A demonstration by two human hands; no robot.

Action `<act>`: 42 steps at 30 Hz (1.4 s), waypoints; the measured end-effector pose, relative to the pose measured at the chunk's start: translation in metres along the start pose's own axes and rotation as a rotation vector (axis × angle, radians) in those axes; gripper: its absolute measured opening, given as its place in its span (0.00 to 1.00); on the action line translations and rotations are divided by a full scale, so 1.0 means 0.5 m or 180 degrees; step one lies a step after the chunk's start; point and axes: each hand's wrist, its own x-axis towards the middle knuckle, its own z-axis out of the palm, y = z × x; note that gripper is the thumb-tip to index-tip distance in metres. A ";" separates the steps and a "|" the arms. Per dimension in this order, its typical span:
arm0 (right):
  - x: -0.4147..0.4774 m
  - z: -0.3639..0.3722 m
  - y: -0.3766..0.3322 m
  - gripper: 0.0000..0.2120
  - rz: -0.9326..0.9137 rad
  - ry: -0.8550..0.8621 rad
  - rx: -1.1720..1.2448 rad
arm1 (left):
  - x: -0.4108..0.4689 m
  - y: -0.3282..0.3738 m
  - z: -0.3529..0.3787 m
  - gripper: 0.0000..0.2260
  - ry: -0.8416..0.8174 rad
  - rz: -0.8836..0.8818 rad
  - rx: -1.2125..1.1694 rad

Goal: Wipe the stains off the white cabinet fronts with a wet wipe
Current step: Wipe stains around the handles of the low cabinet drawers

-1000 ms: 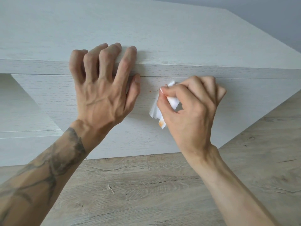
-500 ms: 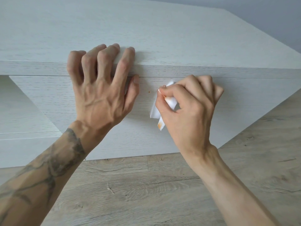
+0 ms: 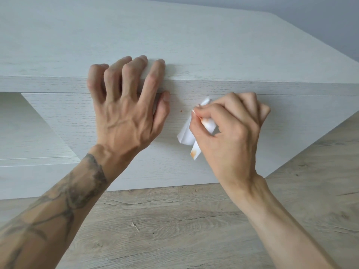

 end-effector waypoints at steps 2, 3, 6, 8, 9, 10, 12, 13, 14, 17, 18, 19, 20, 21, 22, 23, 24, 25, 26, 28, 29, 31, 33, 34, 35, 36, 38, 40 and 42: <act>0.007 0.005 0.006 0.07 -0.0061 -0.0081 -0.0026 | 0.002 -0.001 0.000 0.20 0.0016 0.0008 0.0000; 0.005 0.003 0.012 0.06 -0.0104 -0.0092 -0.0012 | 0.003 -0.002 0.000 0.20 0.0023 0.0012 -0.0009; -0.015 -0.015 0.031 0.05 -0.0250 -0.0045 0.0180 | 0.002 -0.004 0.000 0.20 0.0033 0.0019 -0.0018; -0.020 -0.028 0.047 0.04 -0.0374 -0.0060 0.0296 | 0.001 -0.004 -0.001 0.20 0.0032 0.0028 -0.0020; -0.020 -0.034 0.058 0.04 -0.0435 -0.0088 0.0323 | 0.001 -0.005 -0.001 0.20 0.0038 0.0030 -0.0026; -0.019 -0.042 0.073 0.04 -0.0483 -0.0120 0.0334 | 0.001 -0.005 -0.001 0.20 0.0040 0.0032 -0.0035; -0.018 -0.062 0.107 0.04 -0.0536 -0.0152 0.0311 | 0.001 -0.006 0.000 0.20 0.0013 0.0036 -0.0051; -0.018 -0.073 0.125 0.04 -0.0543 -0.0147 0.0273 | 0.000 -0.006 0.000 0.20 0.0000 0.0036 -0.0054; -0.018 -0.082 0.142 0.04 -0.0535 -0.0144 0.0226 | 0.000 -0.006 0.000 0.21 -0.0008 0.0036 -0.0052; -0.026 -0.103 0.179 0.03 -0.0393 -0.0138 0.0147 | 0.001 -0.005 -0.002 0.21 -0.0027 0.0013 -0.0046; -0.031 -0.105 0.187 0.03 -0.0277 -0.0114 0.0146 | 0.002 -0.005 -0.002 0.21 -0.0029 0.0005 -0.0046; -0.036 -0.105 0.191 0.03 -0.0105 -0.0080 0.0178 | 0.002 -0.005 -0.003 0.21 -0.0028 0.0000 -0.0046; -0.041 -0.103 0.193 0.04 0.0110 -0.0047 0.0260 | 0.002 -0.005 -0.003 0.21 -0.0026 -0.0002 -0.0050; -0.044 -0.099 0.191 0.04 0.0338 -0.0032 0.0393 | 0.002 -0.004 -0.002 0.21 -0.0027 -0.0002 -0.0057; -0.047 -0.094 0.188 0.04 0.0552 -0.0033 0.0571 | 0.001 -0.003 -0.002 0.21 -0.0027 0.0000 -0.0059; -0.049 -0.087 0.184 0.04 0.0758 -0.0043 0.0776 | 0.001 -0.003 -0.001 0.21 -0.0029 0.0005 -0.0054; -0.051 -0.081 0.179 0.05 0.0954 -0.0062 0.0994 | 0.001 -0.003 0.000 0.21 -0.0036 0.0012 -0.0047; -0.053 -0.076 0.174 0.07 0.1113 -0.0101 0.1214 | 0.001 -0.003 0.000 0.21 -0.0043 0.0017 -0.0041; -0.056 -0.074 0.169 0.09 0.1213 -0.0141 0.1417 | 0.000 -0.004 0.001 0.21 -0.0045 0.0017 -0.0036; -0.063 -0.076 0.159 0.13 0.1291 -0.0179 0.1708 | -0.001 -0.005 0.002 0.21 -0.0022 0.0014 -0.0023; -0.067 -0.078 0.156 0.13 0.1317 -0.0160 0.1814 | 0.000 -0.005 0.003 0.21 -0.0007 0.0009 -0.0022; -0.072 -0.078 0.152 0.13 0.1402 -0.0032 0.1918 | 0.001 -0.004 0.003 0.21 0.0024 -0.0003 -0.0020; -0.078 -0.075 0.148 0.12 0.1500 0.0102 0.1890 | 0.002 -0.005 0.004 0.21 0.0019 0.0005 -0.0022; -0.082 -0.076 0.149 0.11 0.1497 0.0136 0.1828 | 0.002 -0.005 0.004 0.21 0.0015 0.0011 -0.0023; -0.086 -0.078 0.149 0.09 0.1441 0.0135 0.1742 | 0.002 -0.005 0.003 0.21 0.0014 0.0010 -0.0014; -0.088 -0.081 0.149 0.08 0.1350 0.0120 0.1644 | 0.000 -0.004 0.003 0.21 0.0018 0.0006 -0.0004; -0.084 -0.083 0.154 0.07 0.1301 0.0126 0.1573 | -0.001 -0.003 0.002 0.21 0.0019 -0.0001 -0.0013; -0.069 -0.074 0.159 0.08 0.1545 0.0168 0.1744 | 0.001 -0.003 0.001 0.20 0.0013 -0.0009 -0.0033; -0.062 -0.063 0.154 0.08 0.1712 0.0183 0.1875 | 0.002 -0.003 -0.001 0.20 0.0010 -0.0009 -0.0032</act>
